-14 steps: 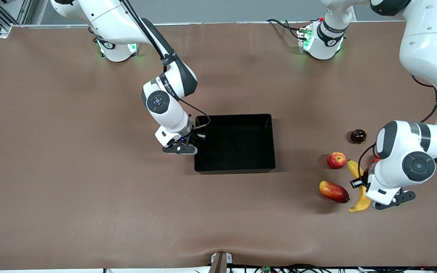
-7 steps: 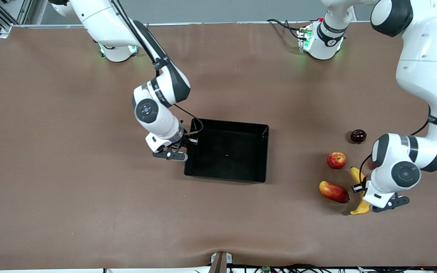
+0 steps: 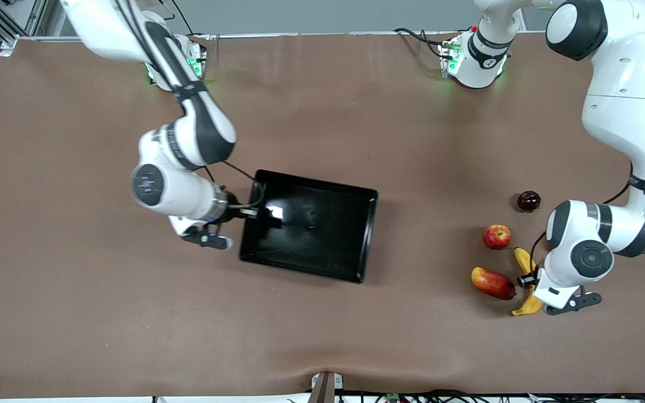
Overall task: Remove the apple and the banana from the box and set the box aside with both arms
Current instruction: 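Place the banana by the mango while the right gripper drags the tray, then release the tray with the right gripper while the left gripper withdraws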
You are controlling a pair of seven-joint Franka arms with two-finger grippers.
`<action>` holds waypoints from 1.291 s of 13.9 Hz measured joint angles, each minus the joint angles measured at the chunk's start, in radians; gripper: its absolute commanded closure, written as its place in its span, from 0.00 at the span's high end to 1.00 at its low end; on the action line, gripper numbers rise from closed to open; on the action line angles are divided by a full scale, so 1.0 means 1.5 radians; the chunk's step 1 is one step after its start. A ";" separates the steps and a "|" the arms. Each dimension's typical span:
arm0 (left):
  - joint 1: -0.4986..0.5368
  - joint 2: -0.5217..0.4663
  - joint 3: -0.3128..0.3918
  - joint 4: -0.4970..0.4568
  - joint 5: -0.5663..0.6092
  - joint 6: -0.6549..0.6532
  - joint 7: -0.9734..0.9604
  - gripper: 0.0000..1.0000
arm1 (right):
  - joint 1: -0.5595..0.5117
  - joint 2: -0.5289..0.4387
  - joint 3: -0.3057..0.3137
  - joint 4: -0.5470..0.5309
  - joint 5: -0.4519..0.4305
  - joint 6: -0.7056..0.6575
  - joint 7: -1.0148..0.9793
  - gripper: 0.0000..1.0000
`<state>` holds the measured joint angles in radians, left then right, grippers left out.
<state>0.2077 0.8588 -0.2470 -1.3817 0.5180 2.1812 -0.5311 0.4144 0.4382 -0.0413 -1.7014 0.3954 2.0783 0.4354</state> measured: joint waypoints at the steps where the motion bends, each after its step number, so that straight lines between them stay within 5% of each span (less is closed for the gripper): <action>1: 0.001 -0.012 -0.001 0.002 0.000 -0.001 0.000 1.00 | -0.013 -0.018 -0.004 -0.008 -0.003 -0.005 -0.001 0.00; 6: -0.001 -0.096 -0.025 0.005 0.000 -0.065 0.000 1.00 | -0.087 -0.085 -0.012 -0.062 -0.124 -0.009 -0.013 0.00; 10: -0.004 -0.169 -0.047 0.007 -0.002 -0.122 0.046 1.00 | -0.196 -0.091 -0.014 -0.087 -0.129 -0.009 -0.183 0.00; 14: 0.005 -0.261 -0.050 0.010 -0.093 -0.201 0.146 1.00 | -0.338 -0.084 -0.015 -0.104 -0.127 0.007 -0.407 0.00; 18: 0.005 -0.358 -0.053 0.011 -0.158 -0.301 0.151 1.00 | -0.448 -0.028 -0.015 -0.108 -0.058 0.053 -0.610 0.00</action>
<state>0.2145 0.3222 -0.3264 -1.3659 0.2807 1.7294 -0.3046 -0.2571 0.3966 -0.0635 -1.8630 0.3083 2.1571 -0.4797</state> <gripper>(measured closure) 0.000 0.938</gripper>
